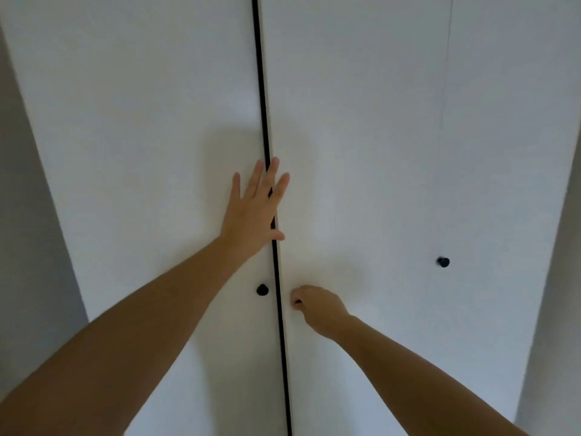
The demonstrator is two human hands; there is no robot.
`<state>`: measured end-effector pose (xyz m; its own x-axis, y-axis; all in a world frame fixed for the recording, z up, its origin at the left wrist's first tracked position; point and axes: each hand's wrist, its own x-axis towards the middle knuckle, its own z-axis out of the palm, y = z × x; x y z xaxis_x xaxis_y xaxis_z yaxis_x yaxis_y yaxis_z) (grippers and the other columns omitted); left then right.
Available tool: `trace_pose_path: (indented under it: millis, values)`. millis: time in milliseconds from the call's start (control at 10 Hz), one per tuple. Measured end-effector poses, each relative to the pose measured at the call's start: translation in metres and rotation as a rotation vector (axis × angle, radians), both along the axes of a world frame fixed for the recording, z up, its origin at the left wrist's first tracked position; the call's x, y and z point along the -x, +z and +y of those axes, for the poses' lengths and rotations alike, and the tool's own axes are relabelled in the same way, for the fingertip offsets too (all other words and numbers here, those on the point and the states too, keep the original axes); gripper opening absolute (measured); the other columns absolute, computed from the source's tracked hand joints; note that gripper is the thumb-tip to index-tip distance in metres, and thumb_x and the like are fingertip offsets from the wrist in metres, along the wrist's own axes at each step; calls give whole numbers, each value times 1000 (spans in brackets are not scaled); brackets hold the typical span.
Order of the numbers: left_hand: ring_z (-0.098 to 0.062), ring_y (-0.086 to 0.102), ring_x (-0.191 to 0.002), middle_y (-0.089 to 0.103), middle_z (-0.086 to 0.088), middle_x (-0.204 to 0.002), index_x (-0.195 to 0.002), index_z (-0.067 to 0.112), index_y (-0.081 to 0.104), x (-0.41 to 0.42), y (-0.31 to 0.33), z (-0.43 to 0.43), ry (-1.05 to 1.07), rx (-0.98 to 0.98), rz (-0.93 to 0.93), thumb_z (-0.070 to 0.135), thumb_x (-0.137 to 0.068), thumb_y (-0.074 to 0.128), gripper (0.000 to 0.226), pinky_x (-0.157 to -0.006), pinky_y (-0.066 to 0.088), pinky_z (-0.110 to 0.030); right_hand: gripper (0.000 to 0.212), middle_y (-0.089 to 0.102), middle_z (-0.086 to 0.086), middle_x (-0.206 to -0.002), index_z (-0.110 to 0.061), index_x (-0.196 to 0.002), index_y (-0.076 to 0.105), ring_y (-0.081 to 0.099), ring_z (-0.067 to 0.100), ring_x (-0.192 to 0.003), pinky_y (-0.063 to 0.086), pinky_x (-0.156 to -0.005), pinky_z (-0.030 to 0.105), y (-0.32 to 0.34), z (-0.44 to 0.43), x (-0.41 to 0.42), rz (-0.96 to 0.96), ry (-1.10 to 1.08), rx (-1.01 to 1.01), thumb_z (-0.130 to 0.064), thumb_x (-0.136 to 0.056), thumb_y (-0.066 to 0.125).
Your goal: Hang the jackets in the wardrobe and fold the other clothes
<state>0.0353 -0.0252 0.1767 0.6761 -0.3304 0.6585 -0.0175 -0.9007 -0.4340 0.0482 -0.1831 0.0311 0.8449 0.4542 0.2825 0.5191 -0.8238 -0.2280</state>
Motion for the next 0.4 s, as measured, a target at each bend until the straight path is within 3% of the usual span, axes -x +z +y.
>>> trace_pose_path:
  millis: [300,400]
  values:
    - [-40,-20,-142,-35,-12,-151,-145,15,-29,-53,4,9,136,20,48,73,-69,61,131,-106,8,-71,21,55,0,-93,-18,-96,57,58,22,-87,43,-68,26,5,31,-41,11,-120,45,-5,-95,41]
    - [-44,-18,-142,-34,-13,-152,-145,15,-27,-64,4,8,162,12,40,73,-67,63,132,-104,10,-73,25,55,-2,-114,-23,-116,55,54,23,-111,43,-83,32,35,30,-34,105,-99,72,-18,-97,40]
